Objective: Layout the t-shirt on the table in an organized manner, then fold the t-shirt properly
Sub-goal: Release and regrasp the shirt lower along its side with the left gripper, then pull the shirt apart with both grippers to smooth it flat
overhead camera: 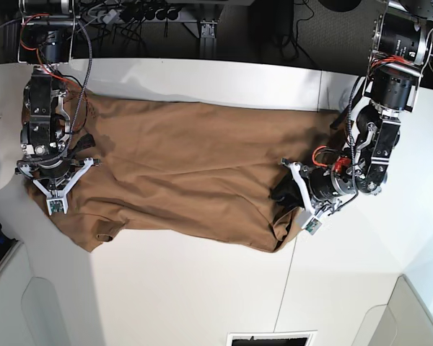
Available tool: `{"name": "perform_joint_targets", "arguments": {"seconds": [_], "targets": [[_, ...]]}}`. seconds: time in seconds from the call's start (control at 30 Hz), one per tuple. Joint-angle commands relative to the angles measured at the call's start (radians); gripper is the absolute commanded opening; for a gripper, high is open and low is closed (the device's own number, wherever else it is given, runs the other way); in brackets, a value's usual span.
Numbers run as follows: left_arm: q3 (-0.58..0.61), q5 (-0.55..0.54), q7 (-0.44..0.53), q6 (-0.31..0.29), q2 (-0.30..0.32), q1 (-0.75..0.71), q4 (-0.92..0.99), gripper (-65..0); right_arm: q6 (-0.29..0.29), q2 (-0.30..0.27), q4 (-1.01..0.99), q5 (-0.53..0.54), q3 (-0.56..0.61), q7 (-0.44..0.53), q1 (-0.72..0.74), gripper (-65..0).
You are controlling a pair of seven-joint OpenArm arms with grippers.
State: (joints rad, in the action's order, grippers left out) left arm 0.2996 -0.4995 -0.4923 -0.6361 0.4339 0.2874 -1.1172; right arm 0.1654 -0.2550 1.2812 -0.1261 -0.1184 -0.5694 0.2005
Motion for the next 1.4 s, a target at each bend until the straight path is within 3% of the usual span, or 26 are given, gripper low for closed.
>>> {"name": "perform_joint_targets", "arguments": {"seconds": [0.0,0.17,0.27,0.4,0.53,0.63,0.73,0.87,0.97,1.1,1.23,1.37], "targets": [[-0.005,0.029,-0.053,0.011,0.032,-0.003,-0.001,-50.2,-0.004,-0.018,-0.006,-0.004,-0.006,-0.013,0.003,-65.0],[-0.026,-0.051,-0.055,0.020,0.145,-0.065,-0.003,-50.2,-0.004,-0.044,-0.015,-0.004,-0.007,-0.008,-0.016,-65.0],[-0.105,-0.130,-0.083,-0.009,0.192,-0.111,-0.018,-50.2,-0.004,-0.053,-0.015,-0.004,-0.007,-0.011,-0.016,-65.0],[-0.286,-0.283,-0.202,-0.059,0.203,-0.162,-0.024,-50.2,-0.004,-0.053,-0.015,0.026,-0.007,-0.018,-0.016,-65.0],[-0.464,-0.593,-0.368,-0.062,0.203,-0.201,-0.024,-50.1,-0.004,-0.053,-0.015,0.048,-0.007,-0.018,-0.016,-65.0],[-0.585,-0.730,-0.404,-0.062,0.204,-0.227,-0.024,-50.2,-0.004,-0.053,-0.015,0.048,-0.007,-0.024,-0.016,-65.0],[-0.624,-0.789,-0.422,-0.062,0.203,-0.221,-0.026,-50.2,-0.004,-0.052,-0.015,0.050,-0.007,-0.026,-0.016,-65.0],[-0.597,-0.786,-0.419,-0.062,0.179,-0.211,-0.063,-50.2,-0.001,-0.052,-0.015,0.095,-0.006,-0.025,-0.015,-65.0],[-0.541,-0.703,-0.365,-0.062,0.146,-0.206,-0.142,-50.2,0.000,-0.045,-0.015,0.108,-0.006,-0.025,-0.015,-65.0],[-0.417,-0.513,-0.240,-0.062,0.095,-0.201,-0.270,-50.1,0.021,-0.029,-0.015,0.108,-0.006,-0.026,-0.015,-65.0],[-0.273,-0.208,-0.033,-0.062,0.040,-0.154,-0.279,-50.2,0.042,-0.022,-0.015,0.108,-0.006,-0.026,-0.015,-65.0],[-0.168,-0.077,0.006,-0.056,-0.014,-0.080,-0.244,-50.2,0.042,-0.022,-0.015,0.108,-0.006,-0.026,-0.015,-65.0]]}}
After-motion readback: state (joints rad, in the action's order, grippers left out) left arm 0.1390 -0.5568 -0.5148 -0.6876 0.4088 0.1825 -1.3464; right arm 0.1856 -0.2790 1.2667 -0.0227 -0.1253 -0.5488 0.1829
